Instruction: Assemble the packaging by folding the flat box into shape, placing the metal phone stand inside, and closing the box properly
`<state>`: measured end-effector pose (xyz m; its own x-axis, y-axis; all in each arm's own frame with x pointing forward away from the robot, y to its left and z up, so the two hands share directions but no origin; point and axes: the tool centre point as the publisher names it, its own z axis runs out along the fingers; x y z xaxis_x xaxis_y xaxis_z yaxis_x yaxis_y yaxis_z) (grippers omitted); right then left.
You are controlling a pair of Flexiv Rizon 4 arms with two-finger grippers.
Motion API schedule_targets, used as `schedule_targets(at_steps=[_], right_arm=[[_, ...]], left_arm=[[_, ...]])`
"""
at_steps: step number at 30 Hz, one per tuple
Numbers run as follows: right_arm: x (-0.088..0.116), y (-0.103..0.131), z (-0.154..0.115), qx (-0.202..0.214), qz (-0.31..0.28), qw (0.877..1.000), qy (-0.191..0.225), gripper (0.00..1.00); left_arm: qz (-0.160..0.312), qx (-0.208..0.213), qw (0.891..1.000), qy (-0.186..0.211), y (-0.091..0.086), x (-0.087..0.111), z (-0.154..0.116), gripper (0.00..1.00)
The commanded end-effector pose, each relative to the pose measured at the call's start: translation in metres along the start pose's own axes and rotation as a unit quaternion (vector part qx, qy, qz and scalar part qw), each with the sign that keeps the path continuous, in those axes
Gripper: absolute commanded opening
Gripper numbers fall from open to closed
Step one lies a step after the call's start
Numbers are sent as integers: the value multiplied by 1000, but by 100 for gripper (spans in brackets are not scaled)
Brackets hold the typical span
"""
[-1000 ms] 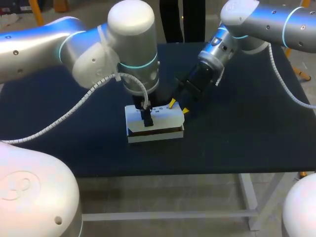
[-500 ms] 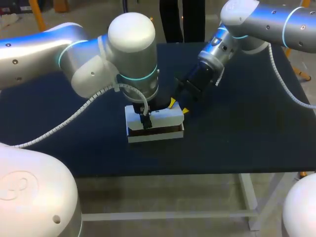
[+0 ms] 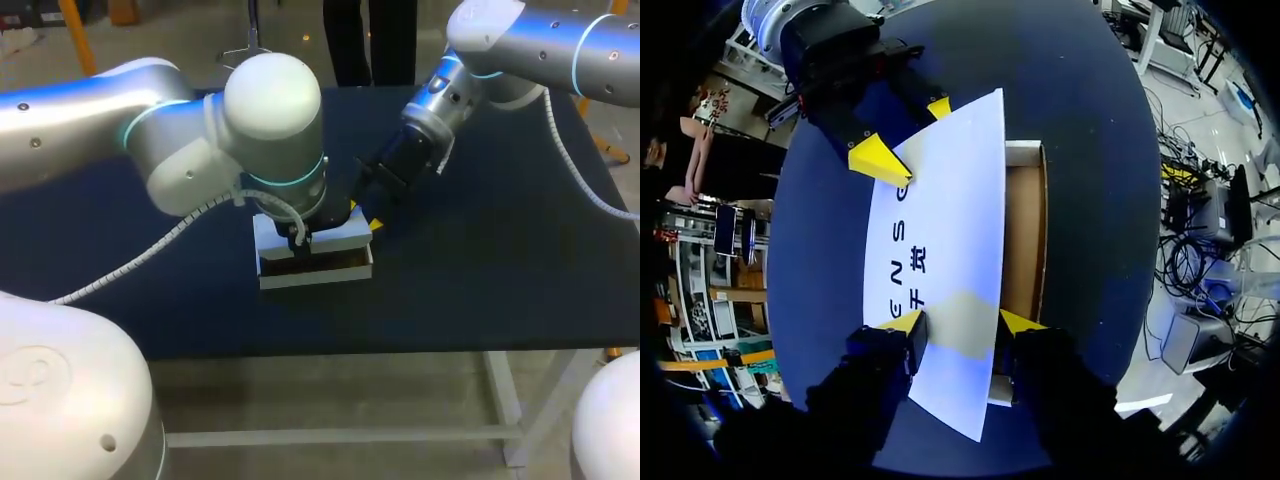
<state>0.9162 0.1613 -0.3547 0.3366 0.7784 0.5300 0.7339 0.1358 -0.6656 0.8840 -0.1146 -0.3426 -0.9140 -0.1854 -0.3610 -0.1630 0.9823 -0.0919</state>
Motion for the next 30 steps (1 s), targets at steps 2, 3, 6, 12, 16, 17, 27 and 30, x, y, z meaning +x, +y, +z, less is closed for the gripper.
schedule_targets(at_steps=[2,3,6,12,16,17,27,30], right_arm=[[0,0,0,0,0,1000,-1,48],[0,0,0,0,0,1000,-1,48],[0,0,0,0,0,1000,-1,48],[0,0,0,0,0,1000,-1,50],[0,0,1,0,0,1000,-1,53],[0,0,1,0,0,1000,-2,53],[-1,-2,2,-2,1,1000,-4,53],[-2,-3,1,-4,1,1000,-4,53]], left_arm=[[3,1,1000,-15,1,6,2,48],[5,1,1000,-17,1,6,2,47],[6,-1,1000,-22,1,6,2,47],[8,4,1000,-25,2,6,3,47],[9,9,1000,-27,3,7,3,47],[9,9,1000,-28,3,7,3,47],[14,5,999,-32,4,8,8,45],[15,4,999,-33,4,9,9,45]])
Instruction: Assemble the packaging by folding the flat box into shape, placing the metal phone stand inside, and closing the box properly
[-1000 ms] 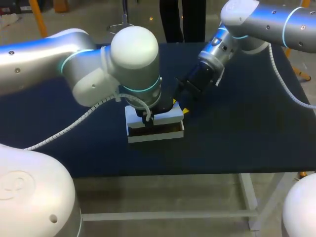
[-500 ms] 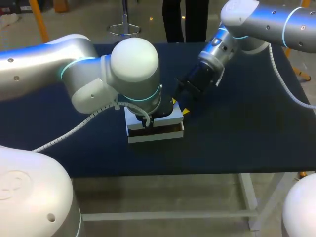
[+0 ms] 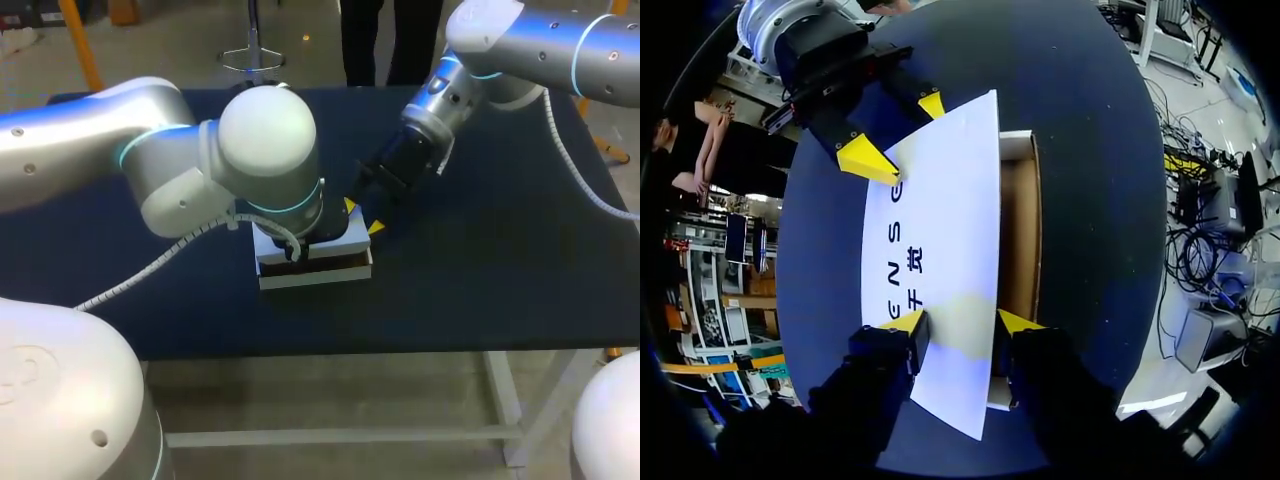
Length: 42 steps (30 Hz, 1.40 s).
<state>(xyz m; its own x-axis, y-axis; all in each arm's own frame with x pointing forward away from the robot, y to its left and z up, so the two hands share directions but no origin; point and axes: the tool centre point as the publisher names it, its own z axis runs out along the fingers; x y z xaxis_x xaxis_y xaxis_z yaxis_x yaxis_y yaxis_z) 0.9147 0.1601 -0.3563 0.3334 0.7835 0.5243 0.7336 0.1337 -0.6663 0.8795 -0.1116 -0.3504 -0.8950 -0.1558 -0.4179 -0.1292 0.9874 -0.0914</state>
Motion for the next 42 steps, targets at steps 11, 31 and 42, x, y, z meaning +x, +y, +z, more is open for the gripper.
schedule_targets(at_steps=[11,31,42], right_arm=[[-3,-5,0,-7,1,1000,1,51],[-8,-18,-6,-27,-3,1000,9,51],[-6,-31,-8,-47,-25,998,17,49]], left_arm=[[2,-5,1000,-2,1,5,6,45],[8,-3,1000,4,3,10,6,45],[9,-7,1000,7,4,14,7,45]])
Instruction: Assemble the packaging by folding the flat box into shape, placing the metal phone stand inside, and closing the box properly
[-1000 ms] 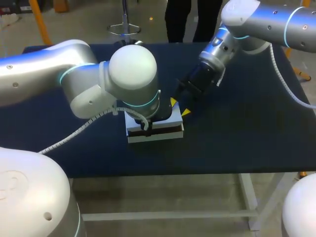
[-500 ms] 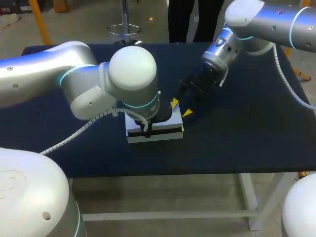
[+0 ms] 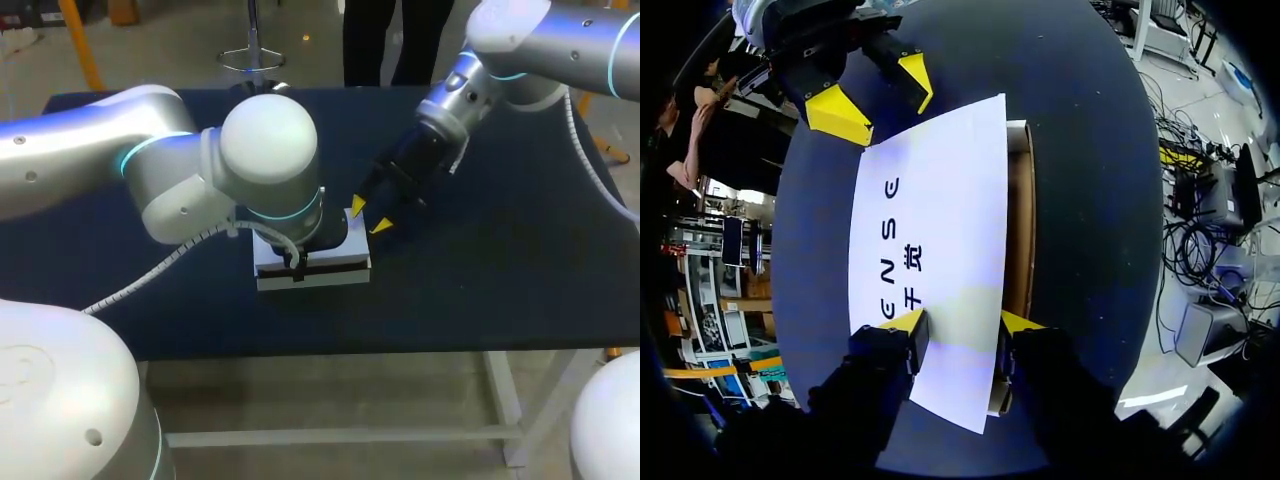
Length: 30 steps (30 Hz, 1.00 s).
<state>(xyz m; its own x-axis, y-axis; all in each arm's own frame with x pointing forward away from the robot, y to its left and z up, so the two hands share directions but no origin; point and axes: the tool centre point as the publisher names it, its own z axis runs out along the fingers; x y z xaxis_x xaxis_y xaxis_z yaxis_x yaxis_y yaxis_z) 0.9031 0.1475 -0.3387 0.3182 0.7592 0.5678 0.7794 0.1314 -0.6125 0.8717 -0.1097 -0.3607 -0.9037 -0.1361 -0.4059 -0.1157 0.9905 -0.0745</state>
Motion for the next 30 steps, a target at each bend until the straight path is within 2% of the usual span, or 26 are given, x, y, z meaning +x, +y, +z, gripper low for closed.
schedule_targets(at_steps=[1,11,16,17,30], right_arm=[[0,-11,1,-21,-6,1000,2,49],[4,-24,3,-35,-29,999,0,40],[5,-27,5,-38,-35,999,-2,3],[4,-28,5,-39,-36,999,-2,0],[-1,-42,17,-52,-64,996,-13,0]], left_arm=[[0,-3,1000,0,0,4,1,46],[0,-5,1000,2,0,6,0,47],[-1,-7,1000,3,-1,6,0,47],[-1,-7,1000,3,-1,6,0,47],[-1,-11,1000,5,-2,8,0,49]])
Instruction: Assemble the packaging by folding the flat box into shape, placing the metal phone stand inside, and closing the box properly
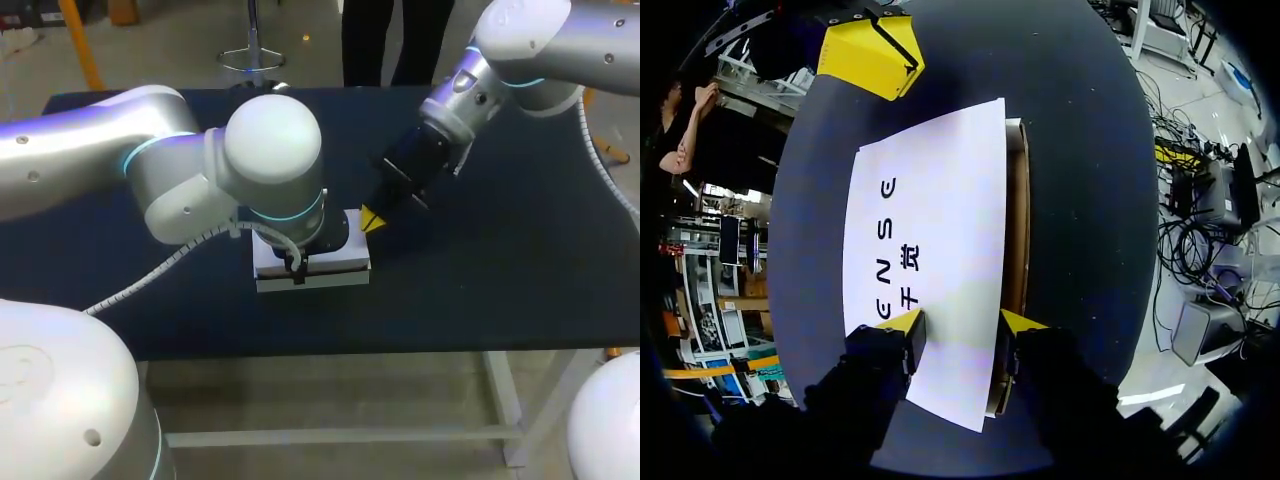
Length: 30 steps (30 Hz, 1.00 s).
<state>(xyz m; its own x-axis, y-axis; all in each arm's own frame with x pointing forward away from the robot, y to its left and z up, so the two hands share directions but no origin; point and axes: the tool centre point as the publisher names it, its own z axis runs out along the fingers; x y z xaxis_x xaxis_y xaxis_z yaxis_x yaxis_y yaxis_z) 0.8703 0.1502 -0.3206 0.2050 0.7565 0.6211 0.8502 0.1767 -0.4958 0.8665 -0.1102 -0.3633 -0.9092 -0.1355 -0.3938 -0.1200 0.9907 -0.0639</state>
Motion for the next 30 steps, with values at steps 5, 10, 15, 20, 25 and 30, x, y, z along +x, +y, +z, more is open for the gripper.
schedule_targets(at_steps=[5,10,15,20,25,30], right_arm=[[-5,-8,13,-15,-5,1000,-2,0],[-8,-13,20,-22,-7,1000,-5,0],[-11,-13,24,-22,-4,1000,-7,0],[-14,-11,27,-18,-1,1000,-4,0],[-18,-5,28,-14,6,1000,0,0],[-20,-1,28,-11,9,1000,3,0]], left_arm=[[-3,-6,1000,0,-2,3,0,49],[-4,-6,1000,0,-2,2,0,49],[-4,-4,1000,-1,-1,2,0,49],[-4,-5,1000,1,-1,2,0,49],[-4,-5,1000,2,0,2,1,49],[-4,-5,1000,3,0,2,1,49]])
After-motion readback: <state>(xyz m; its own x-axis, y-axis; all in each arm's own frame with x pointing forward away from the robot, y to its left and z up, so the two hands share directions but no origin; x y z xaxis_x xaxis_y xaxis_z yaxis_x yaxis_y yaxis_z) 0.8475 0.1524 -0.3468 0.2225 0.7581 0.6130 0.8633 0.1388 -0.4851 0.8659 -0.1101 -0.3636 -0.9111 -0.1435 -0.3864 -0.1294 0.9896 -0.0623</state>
